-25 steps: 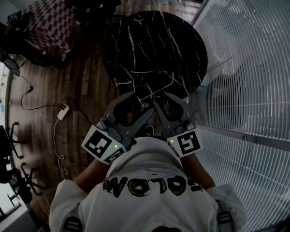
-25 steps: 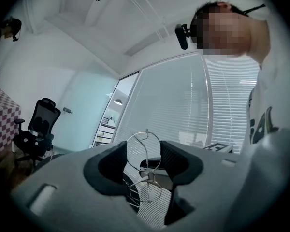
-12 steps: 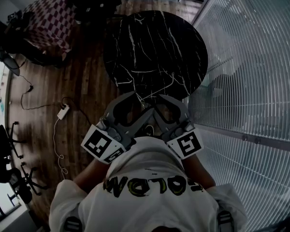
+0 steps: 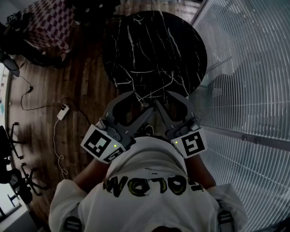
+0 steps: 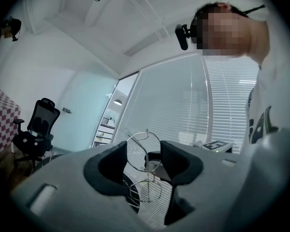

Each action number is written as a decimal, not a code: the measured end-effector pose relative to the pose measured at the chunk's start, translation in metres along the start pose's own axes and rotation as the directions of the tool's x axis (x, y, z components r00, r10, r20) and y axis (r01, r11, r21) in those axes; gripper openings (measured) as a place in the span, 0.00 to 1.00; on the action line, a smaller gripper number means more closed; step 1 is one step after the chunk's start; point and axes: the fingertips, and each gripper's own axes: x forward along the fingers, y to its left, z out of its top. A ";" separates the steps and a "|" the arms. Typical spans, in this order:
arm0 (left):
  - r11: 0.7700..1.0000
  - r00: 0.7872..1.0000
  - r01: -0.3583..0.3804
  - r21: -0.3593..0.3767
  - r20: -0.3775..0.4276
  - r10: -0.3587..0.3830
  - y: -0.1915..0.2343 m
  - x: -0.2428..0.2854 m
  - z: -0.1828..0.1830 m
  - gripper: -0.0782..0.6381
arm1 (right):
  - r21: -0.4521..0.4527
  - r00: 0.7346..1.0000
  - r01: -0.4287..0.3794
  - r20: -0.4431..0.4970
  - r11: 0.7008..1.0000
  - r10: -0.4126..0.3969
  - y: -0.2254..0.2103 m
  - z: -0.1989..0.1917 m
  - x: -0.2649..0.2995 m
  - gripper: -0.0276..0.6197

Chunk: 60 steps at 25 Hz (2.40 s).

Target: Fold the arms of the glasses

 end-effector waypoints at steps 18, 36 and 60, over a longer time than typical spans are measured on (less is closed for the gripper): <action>1.000 0.999 0.027 -0.010 -0.044 -0.028 -0.007 0.012 -0.013 0.41 | -0.455 0.982 0.077 -0.121 0.887 -0.147 -0.040 0.003 -0.008 0.25; 1.000 1.000 0.008 0.006 -0.021 -0.008 -0.004 0.006 -0.008 0.41 | -0.488 0.984 0.023 -0.142 0.873 -0.106 -0.015 -0.011 -0.004 0.27; 0.999 1.000 -0.029 0.030 0.005 0.028 0.012 0.003 -0.006 0.41 | -0.510 0.969 -0.144 -0.248 0.848 0.015 0.019 -0.046 0.001 0.25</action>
